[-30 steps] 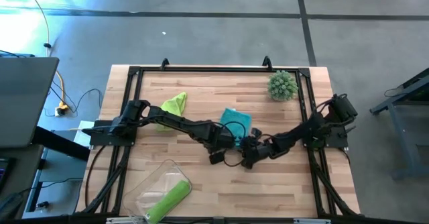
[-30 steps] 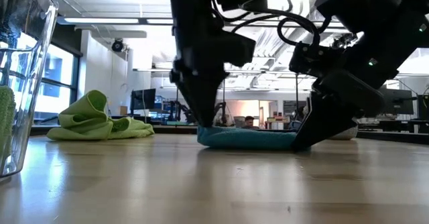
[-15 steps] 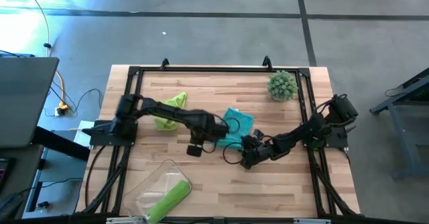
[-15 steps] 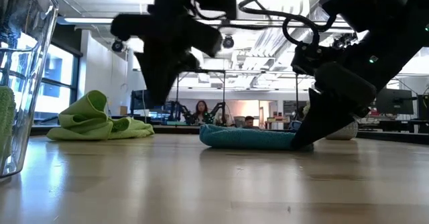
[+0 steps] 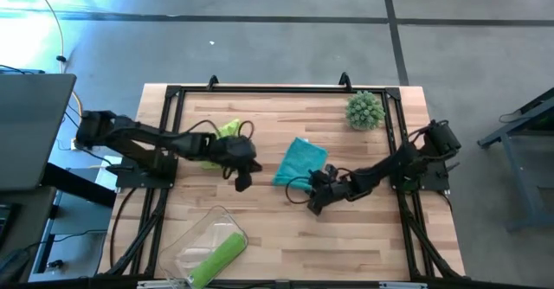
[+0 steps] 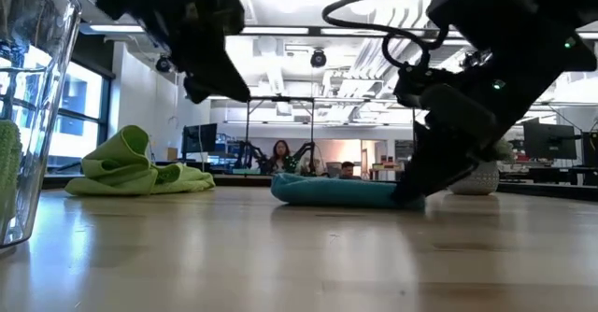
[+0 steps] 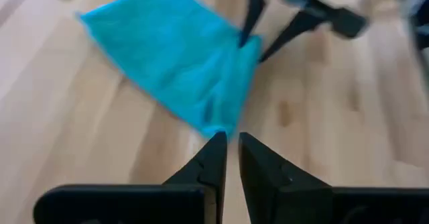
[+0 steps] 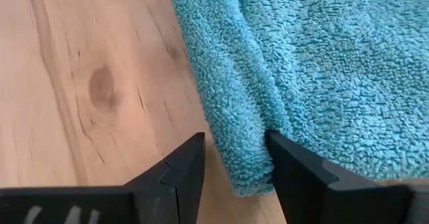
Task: Roll microfiber towels into tight, uniform cylinder then place into a basket
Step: Roll the blue microfiber cloth
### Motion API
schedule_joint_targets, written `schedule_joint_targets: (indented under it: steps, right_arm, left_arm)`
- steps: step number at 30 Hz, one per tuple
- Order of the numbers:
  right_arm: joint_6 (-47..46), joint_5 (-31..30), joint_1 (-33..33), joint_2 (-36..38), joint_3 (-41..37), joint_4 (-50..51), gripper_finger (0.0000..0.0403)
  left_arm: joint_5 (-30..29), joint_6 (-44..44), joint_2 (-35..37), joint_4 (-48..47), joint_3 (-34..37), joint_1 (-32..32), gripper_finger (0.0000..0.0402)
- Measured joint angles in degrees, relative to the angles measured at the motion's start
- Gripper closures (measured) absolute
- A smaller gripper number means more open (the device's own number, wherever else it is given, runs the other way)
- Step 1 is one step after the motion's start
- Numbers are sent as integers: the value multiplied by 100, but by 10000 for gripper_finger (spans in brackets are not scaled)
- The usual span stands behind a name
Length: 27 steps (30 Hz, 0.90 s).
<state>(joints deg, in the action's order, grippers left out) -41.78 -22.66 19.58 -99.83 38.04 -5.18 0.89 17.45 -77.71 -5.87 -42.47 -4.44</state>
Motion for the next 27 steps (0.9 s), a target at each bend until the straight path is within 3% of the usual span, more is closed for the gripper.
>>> schedule_joint_targets:
  steps: [4,13,19,27]
  right_arm:
    - [40,234,-182,-5,2,-229,251]
    - [-191,536,-434,-3,9,-284,251]
    - [-233,575,-457,2,9,-321,251]
    - [-323,564,-459,2,11,-327,251]
  left_arm:
    - [4,-333,-161,920,233,292,344]
    - [-260,-2468,-1336,1155,55,660,265]
    - [-1158,-2562,-2027,1876,27,580,259]
    - [-1061,-2990,-2547,2644,27,575,259]
